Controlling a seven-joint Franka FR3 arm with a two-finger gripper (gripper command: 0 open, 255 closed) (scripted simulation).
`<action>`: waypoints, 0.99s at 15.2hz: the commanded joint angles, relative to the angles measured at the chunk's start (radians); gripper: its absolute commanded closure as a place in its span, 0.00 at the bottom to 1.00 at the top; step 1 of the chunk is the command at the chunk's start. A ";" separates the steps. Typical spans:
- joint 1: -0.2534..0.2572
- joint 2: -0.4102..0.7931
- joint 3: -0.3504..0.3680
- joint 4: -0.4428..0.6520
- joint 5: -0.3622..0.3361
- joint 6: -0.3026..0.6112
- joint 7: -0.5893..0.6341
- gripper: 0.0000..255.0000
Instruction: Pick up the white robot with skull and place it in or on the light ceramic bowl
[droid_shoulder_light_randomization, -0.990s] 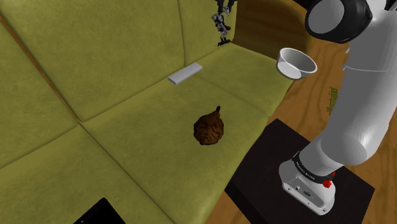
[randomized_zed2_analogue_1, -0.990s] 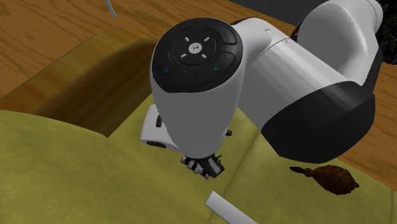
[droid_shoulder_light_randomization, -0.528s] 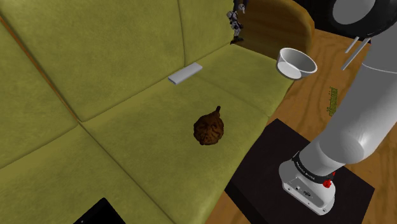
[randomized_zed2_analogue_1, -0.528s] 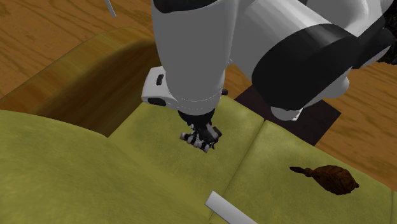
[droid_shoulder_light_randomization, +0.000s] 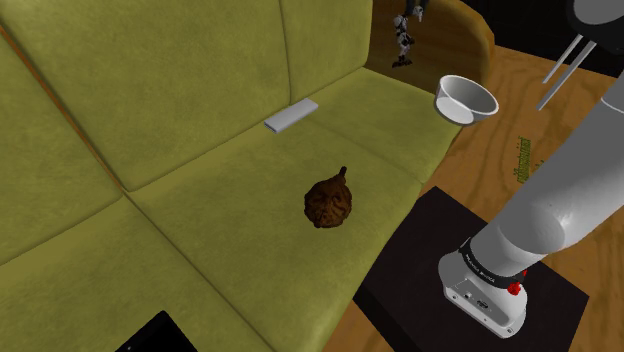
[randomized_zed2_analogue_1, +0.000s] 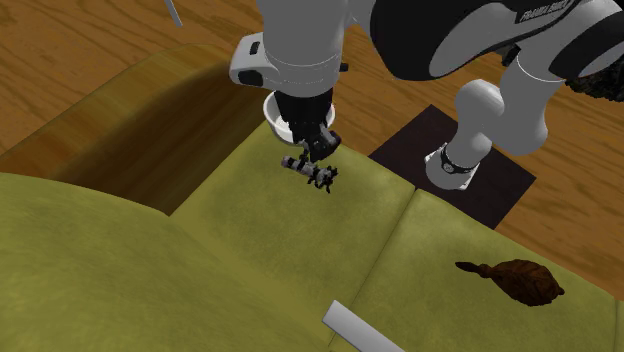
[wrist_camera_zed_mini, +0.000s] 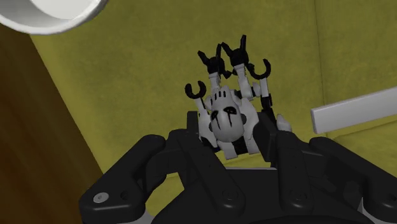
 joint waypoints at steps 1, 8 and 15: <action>-0.024 -0.018 -0.019 -0.018 -0.002 -0.001 -0.046 1.00; -0.106 -0.075 -0.091 -0.059 -0.012 -0.015 -0.202 1.00; -0.196 -0.072 -0.174 -0.027 -0.009 -0.046 -0.373 1.00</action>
